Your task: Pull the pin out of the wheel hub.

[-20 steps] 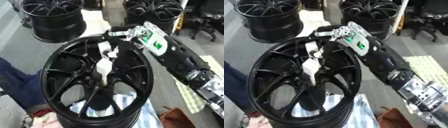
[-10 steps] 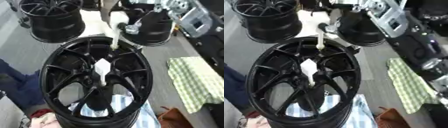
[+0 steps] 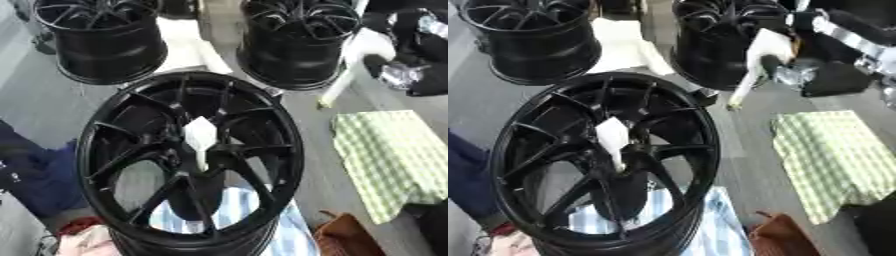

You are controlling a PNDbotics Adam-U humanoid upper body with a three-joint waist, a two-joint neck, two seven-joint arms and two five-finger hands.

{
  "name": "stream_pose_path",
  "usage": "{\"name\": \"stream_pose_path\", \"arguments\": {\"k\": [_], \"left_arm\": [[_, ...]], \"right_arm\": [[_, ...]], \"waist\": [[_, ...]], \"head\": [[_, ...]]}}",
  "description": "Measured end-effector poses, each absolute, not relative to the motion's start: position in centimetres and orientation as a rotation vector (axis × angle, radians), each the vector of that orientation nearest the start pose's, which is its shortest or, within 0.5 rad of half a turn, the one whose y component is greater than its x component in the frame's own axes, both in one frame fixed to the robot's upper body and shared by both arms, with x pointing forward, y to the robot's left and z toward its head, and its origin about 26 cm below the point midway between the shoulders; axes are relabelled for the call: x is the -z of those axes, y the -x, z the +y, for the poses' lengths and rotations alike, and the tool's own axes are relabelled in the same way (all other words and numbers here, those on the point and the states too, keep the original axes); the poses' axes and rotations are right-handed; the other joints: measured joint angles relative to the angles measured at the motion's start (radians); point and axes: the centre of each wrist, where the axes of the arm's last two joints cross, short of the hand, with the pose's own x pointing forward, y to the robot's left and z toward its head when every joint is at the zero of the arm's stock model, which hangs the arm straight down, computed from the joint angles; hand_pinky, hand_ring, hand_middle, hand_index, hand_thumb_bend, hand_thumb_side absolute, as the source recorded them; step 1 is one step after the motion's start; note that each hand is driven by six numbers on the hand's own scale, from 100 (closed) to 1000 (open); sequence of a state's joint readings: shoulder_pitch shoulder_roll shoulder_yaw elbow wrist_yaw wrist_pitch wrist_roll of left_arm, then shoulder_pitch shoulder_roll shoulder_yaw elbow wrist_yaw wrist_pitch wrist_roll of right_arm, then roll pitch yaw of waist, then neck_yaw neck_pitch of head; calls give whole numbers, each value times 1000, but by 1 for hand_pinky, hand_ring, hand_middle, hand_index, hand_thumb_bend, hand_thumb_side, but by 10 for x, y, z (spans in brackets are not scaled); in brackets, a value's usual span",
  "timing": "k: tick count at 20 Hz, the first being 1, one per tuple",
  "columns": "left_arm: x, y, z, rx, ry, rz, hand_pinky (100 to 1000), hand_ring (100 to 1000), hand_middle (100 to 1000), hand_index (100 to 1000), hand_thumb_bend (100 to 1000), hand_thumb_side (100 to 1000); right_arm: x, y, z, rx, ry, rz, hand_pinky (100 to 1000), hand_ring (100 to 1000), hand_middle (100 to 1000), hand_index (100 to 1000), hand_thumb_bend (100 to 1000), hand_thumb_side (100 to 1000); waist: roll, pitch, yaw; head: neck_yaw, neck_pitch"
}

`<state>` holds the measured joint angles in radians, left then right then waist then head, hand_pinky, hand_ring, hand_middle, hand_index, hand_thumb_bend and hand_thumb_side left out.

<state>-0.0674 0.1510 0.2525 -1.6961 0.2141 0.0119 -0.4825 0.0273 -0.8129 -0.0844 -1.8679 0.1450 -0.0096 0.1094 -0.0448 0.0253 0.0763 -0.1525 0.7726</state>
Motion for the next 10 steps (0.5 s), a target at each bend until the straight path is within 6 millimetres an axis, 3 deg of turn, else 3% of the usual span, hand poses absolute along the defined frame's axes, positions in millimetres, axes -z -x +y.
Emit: {"name": "stream_pose_path", "arguments": {"k": [1,5,8,10], "left_arm": [[-56,-284,335,221,227,-1788,685,1000,654,808,100,848],[-57,-285,335,215,222,-1790,685,1000,654,808,100,847],[-57,-285,336,208,218,-1791,685,1000,654,808,100,848],[-57,-285,337,205,215,-1791,685,1000,654,808,100,848]], "right_arm": [[-145,-261,-405,-788,738,-1612,808,794,881,953,322,605],[-59,-236,-460,-238,957,-1337,783,775,872,936,479,593],[5,-201,-489,198,1104,-1104,767,758,854,922,521,586],[37,-180,-495,404,1169,-984,757,747,843,912,520,585]], "waist": [[1,0,0],[6,0,2],[6,0,3],[6,-1,3]], "head": [[0,0],[1,0],[4,0],[7,0]]}}
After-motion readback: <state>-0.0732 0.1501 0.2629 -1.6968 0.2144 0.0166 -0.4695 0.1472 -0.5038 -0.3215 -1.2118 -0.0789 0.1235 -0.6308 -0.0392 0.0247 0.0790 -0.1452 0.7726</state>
